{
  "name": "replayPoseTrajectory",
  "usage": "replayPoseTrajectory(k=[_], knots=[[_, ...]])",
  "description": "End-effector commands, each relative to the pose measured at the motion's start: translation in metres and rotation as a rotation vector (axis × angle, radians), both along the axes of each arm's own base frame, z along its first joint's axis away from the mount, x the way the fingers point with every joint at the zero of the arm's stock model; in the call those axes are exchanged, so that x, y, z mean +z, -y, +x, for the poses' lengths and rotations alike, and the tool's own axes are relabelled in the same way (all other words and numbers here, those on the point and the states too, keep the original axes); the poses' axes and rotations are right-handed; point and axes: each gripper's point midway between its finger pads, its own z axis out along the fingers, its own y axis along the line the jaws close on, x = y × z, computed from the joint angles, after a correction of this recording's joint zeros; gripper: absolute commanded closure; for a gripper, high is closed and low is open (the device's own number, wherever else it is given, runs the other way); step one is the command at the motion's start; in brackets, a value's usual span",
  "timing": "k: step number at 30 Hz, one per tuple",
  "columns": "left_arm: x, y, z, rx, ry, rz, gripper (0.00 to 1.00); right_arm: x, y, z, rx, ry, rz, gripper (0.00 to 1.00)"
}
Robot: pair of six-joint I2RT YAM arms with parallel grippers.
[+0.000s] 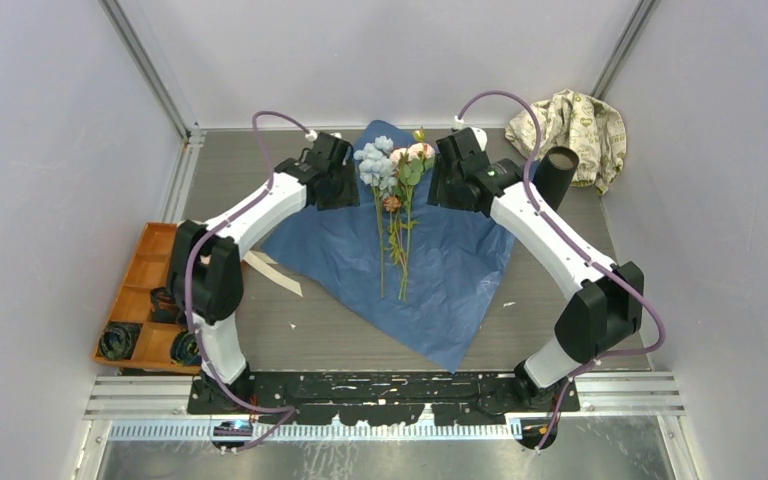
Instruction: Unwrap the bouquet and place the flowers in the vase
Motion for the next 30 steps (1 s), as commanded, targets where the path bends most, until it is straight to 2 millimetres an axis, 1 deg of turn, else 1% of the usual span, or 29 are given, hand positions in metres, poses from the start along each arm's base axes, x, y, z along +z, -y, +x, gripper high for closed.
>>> replayPoseTrajectory(k=[1, 5, 8, 11, 13, 16, 18, 19, 21, 22, 23, 25, 26, 30], knots=[[0.040, 0.023, 0.045, -0.006, 0.123, -0.062, 0.48, 0.012, -0.003, 0.003, 0.026, 0.051, 0.016, 0.47], [0.021, 0.038, 0.066, -0.018, 0.098, -0.066, 0.48, -0.001, -0.010, 0.016, 0.026, 0.016, 0.036, 0.48], [0.005, 0.050, 0.079, -0.029, 0.075, -0.071, 0.49, -0.016, -0.018, 0.030, 0.027, -0.030, 0.073, 0.49], [-0.013, 0.053, 0.085, -0.027, 0.040, -0.048, 0.51, -0.031, -0.025, 0.048, 0.026, -0.076, 0.120, 0.52], [-0.023, 0.051, 0.086, -0.016, 0.024, -0.035, 0.52, -0.042, -0.031, 0.062, 0.027, -0.102, 0.143, 0.56], [-0.033, 0.048, 0.081, -0.009, 0.012, -0.028, 0.52, -0.058, -0.042, 0.083, 0.028, -0.124, 0.157, 0.62], [-0.035, 0.045, 0.076, -0.006, 0.011, -0.025, 0.52, -0.068, -0.047, 0.096, 0.025, -0.132, 0.159, 0.64], [-0.037, 0.042, 0.072, -0.005, 0.004, -0.019, 0.52, -0.074, -0.053, 0.099, 0.038, -0.148, 0.179, 0.64], [-0.032, 0.038, 0.064, -0.003, 0.008, -0.022, 0.53, -0.079, -0.060, 0.107, 0.049, -0.158, 0.200, 0.65], [-0.035, 0.036, 0.060, -0.002, 0.002, -0.019, 0.53, -0.084, -0.062, 0.108, 0.053, -0.168, 0.206, 0.65], [-0.028, 0.034, 0.057, -0.001, 0.015, -0.028, 0.53, -0.086, -0.065, 0.110, 0.055, -0.171, 0.212, 0.65], [-0.025, 0.030, 0.049, 0.002, 0.019, -0.033, 0.53, -0.091, -0.067, 0.114, 0.055, -0.177, 0.216, 0.64], [-0.026, 0.028, 0.045, 0.003, 0.016, -0.032, 0.53, -0.092, -0.068, 0.116, 0.054, -0.175, 0.216, 0.63], [-0.024, 0.024, 0.033, 0.011, 0.009, -0.047, 0.53, -0.108, -0.069, 0.120, 0.051, -0.208, 0.202, 0.61]])
